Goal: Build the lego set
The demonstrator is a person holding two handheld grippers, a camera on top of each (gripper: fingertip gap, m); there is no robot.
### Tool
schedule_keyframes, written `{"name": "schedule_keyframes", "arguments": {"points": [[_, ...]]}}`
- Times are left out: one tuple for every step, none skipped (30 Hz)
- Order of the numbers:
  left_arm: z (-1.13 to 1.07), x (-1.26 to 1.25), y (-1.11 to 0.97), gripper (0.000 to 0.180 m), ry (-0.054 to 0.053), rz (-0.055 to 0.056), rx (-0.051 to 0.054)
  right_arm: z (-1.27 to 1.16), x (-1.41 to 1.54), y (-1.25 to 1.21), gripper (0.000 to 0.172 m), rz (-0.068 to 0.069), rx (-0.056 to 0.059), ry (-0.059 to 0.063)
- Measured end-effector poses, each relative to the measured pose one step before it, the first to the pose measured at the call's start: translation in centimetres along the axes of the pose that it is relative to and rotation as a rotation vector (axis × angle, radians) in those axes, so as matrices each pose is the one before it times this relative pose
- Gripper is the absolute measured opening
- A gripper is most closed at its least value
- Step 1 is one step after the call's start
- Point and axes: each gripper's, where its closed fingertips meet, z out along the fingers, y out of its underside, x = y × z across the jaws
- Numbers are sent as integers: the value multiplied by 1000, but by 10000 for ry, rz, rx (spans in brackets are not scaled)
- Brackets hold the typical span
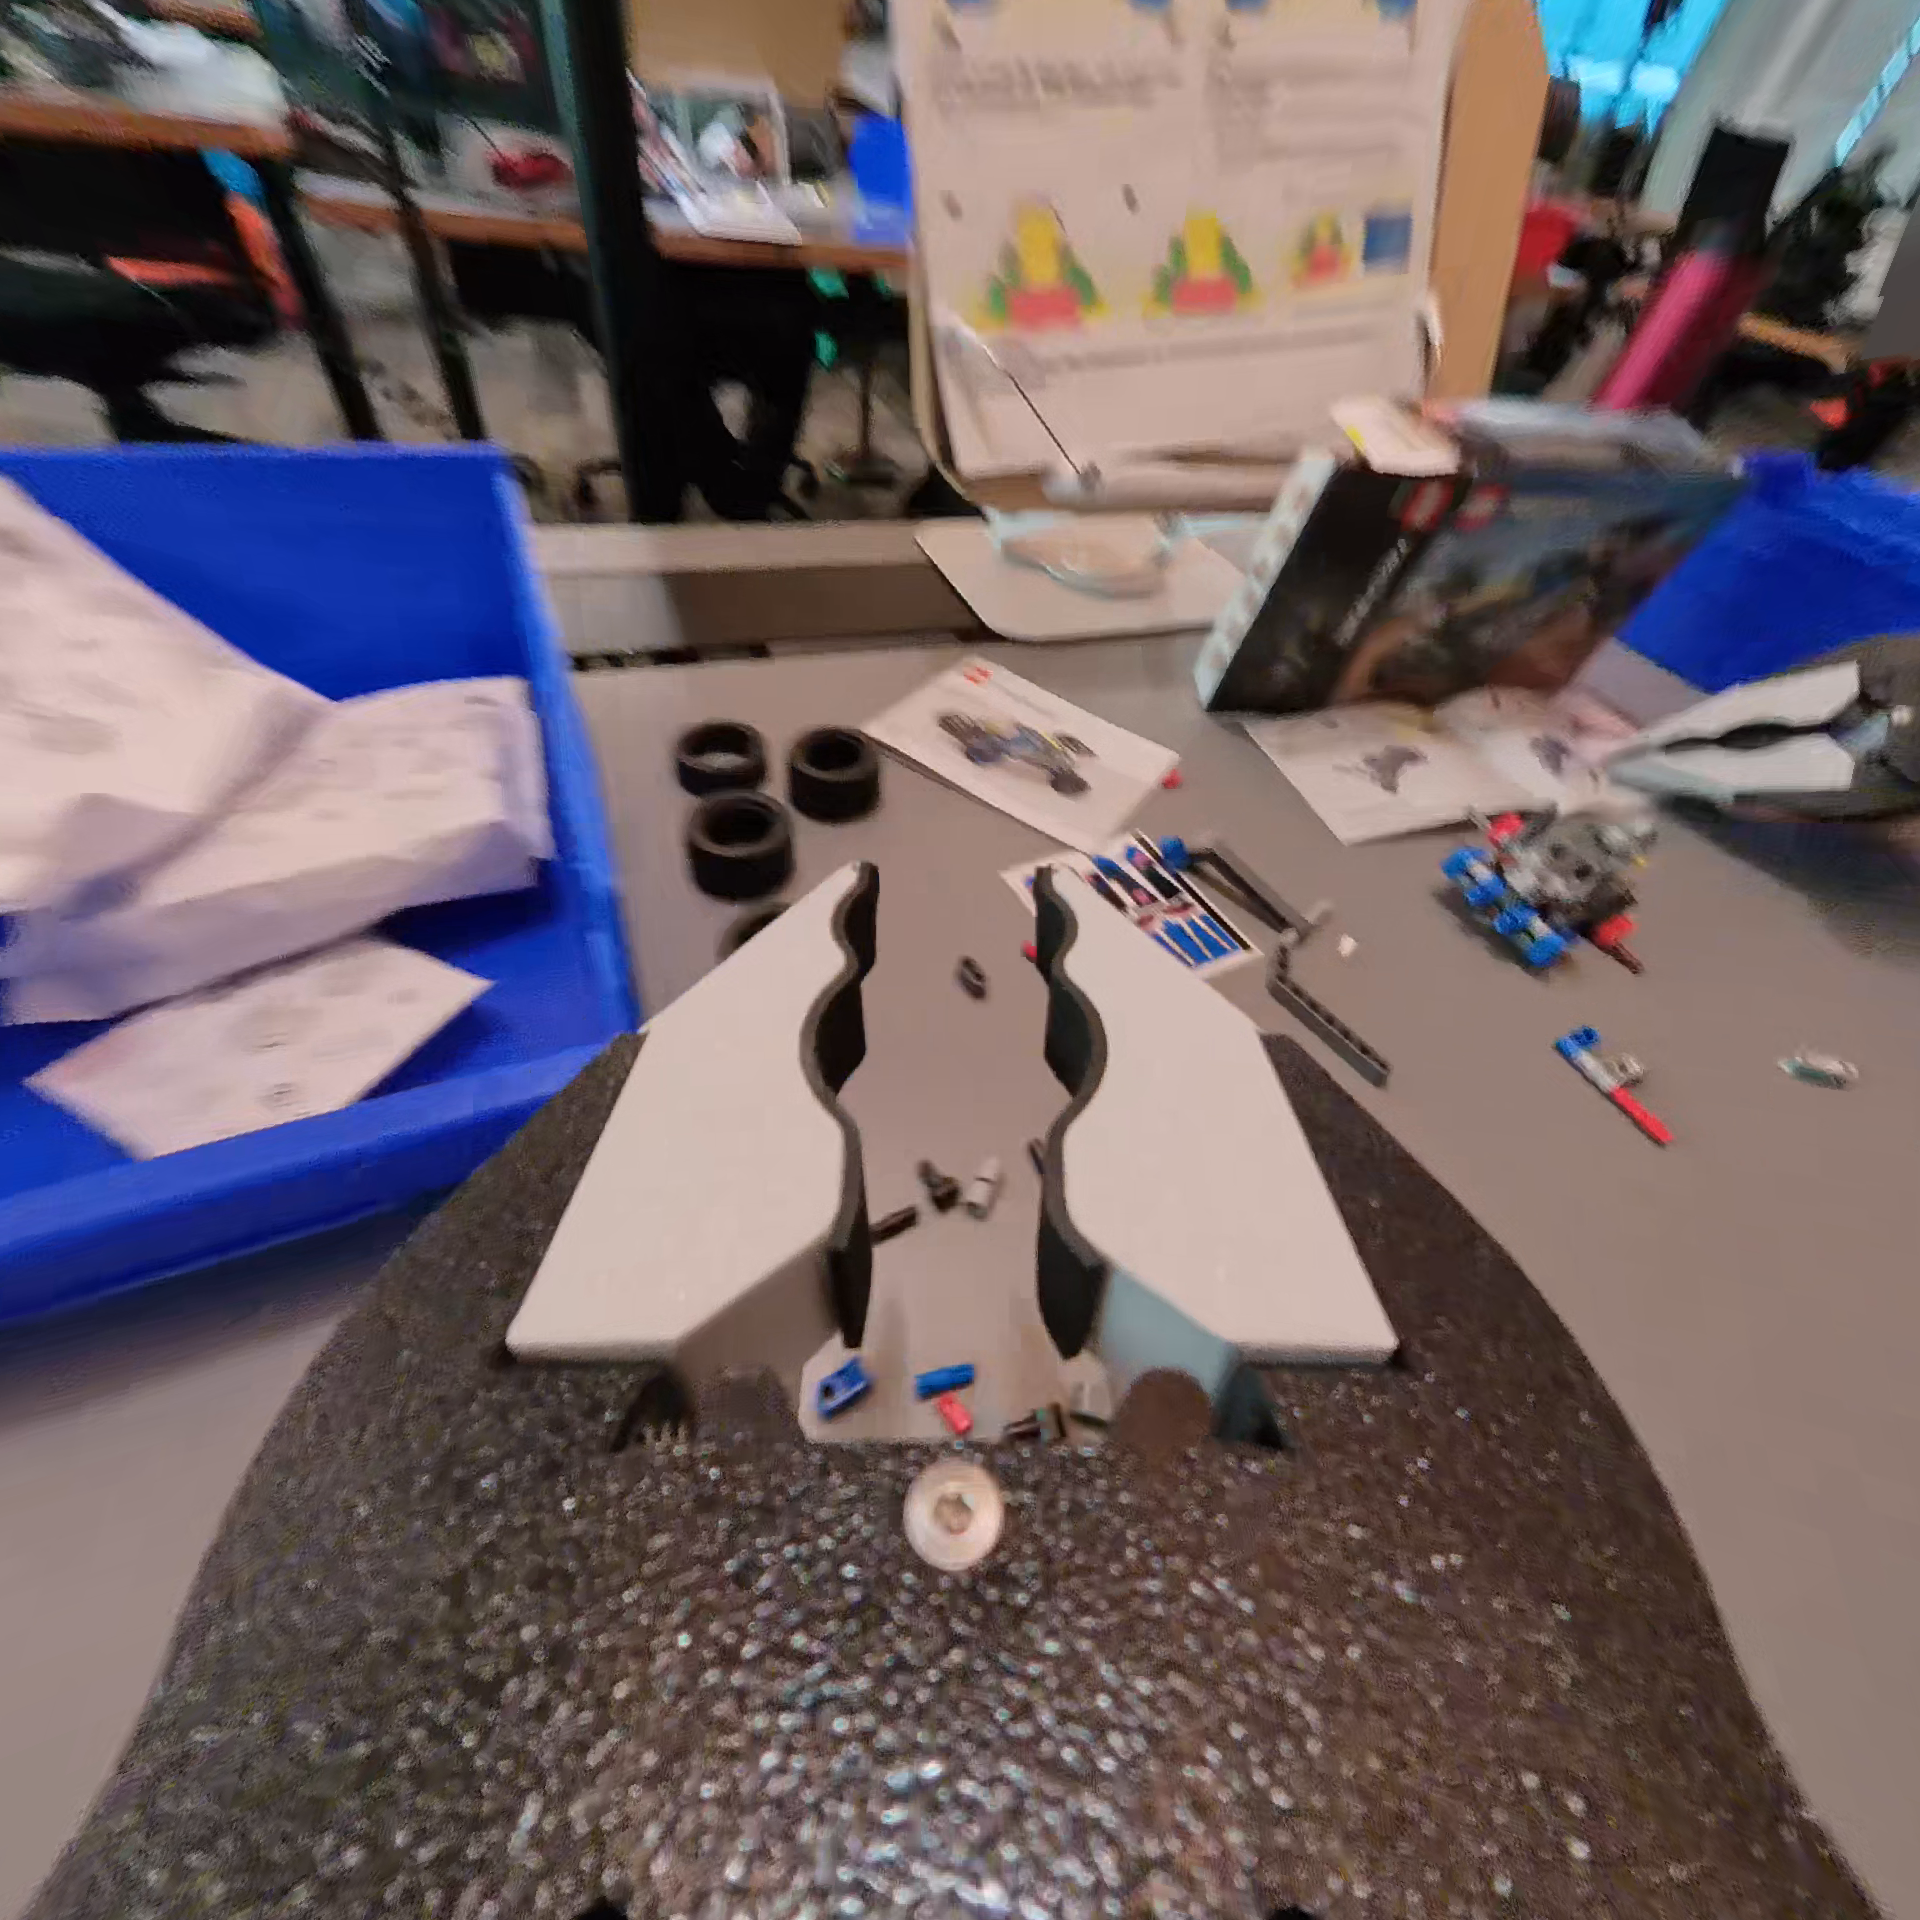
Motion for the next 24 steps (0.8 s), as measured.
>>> {"name": "schedule_keyframes", "arguments": {"points": [[1395, 1080, 922, 27, 289, 184, -456, -53, 150, 64, 0, -211, 216, 449], [1380, 1128, 835, 28, 313, 272, -472, -176, -28, 139, 0, 61, 125, 205], [1340, 1078, 710, 29, 286, 305, -463, -342, -97, 245, 0, 68, -24, -47], [1251, 955, 536, 30, 218, 332, -410, -412, -66, 376, 0, 171, -96, -159], [1152, 842, 327, 31, 160, 353, -320, -457, 23, 519, 0, 393, -94, -152], [1008, 739, 134, 31, 122, 355, -228, -501, 107, 634, 0, 506, -79, -103], [884, 592, -66, 30, 52, 321, -117, -526, 182, 689, 0, 501, -97, -4], [756, 501, -214, 30, 36, 301, -12, -526, 88, 589, 0, 396, -58, 10], [665, 505, -254, 30, 85, 258, 41, -480, -109, 388, 0, 276, 44, -26], [618, 514, -226, 30, 157, 178, 41, -456, -240, 249, 0, 170, 79, -63], [592, 491, -165, 30, 193, 68, 14, -460, -218, 300, 0, 129, -50, -58], [531, 367, -115, 30, 169, -9, -14, -497, -161, 374, 0, 152, -145, -53], [451, 224, -104, 30, 114, -16, 1, -516, -55, 476, 0, 171, -203, -26], [348, 93, -154, 30, 53, 13, 63, -494, 72, 540, 0, 131, -172, 39], [241, 12, -205, 30, 11, 27, 138, -416, 226, 536, 0, 60, -122, 158], [133, 23, -240, 30, 29, 23, 217, -322, 375, 417, 0, -22, -49, 281], [63, 74, -243, 29, 71, -5, 283, -221, 212, -28, 4, -120, 153, 246], [32, 70, -208, 28, 83, -76, 302, -119, -239, -523, 8, -148, 374, -12], [33, 53, -74, 27, 83, -169, 224, 73, -548, -721, 8, 7, 415, -209], [62, 215, 40, 27, 178, -175, 113, 329, -792, -574, 6, 149, 257, -369], [83, 345, 116, 27, 235, -106, 8, 470, -862, -274, 0, 40, 1, -406], [104, 364, 187, 27, 180, 9, -76, 335, -207, -383, 0, -194, -25, 20], [134, 275, 201, 27, 68, 133, -114, 356, -134, -277, 0, -387, -91, 91], [137, 222, 223, 27, -2, 252, -130, 363, -50, -328, 0, -366, -43, 158]]}}
